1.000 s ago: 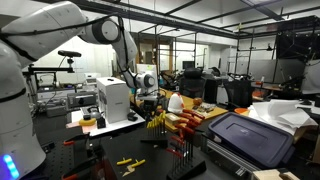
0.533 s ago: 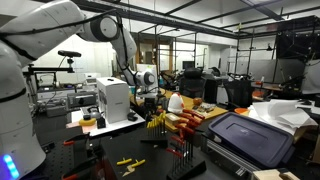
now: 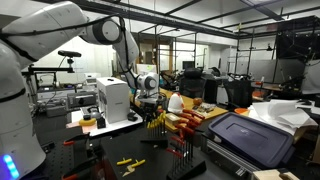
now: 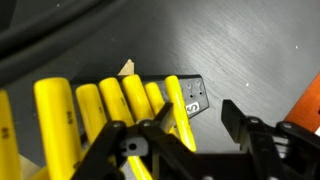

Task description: Detach the smallest yellow object from the stand and put it on the table

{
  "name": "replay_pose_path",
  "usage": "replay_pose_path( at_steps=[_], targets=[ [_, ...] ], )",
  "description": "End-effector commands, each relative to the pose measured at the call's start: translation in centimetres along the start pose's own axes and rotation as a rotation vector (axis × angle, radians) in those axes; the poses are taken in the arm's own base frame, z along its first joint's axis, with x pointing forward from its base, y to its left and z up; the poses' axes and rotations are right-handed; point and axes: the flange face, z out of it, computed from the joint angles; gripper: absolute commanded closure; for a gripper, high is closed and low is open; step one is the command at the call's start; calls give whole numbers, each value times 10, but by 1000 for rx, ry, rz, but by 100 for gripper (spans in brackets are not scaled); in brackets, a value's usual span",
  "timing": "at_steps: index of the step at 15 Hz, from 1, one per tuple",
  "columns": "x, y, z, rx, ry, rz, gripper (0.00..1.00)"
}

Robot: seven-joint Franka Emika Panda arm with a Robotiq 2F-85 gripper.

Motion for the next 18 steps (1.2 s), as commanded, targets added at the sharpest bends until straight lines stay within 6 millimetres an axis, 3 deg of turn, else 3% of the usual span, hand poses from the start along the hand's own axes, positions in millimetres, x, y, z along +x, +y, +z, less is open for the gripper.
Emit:
replay_pose_path(
  at_steps=[1,2,3,10,18],
  targets=[
    [-2,5,11,39,9,5,12],
    [-1,5,14,44,8,10,3],
    [-1,5,17,47,10,15,0],
    [-2,4,30,82,23,51,0],
    [-9,1,33,112,187,277,0]
  ],
)
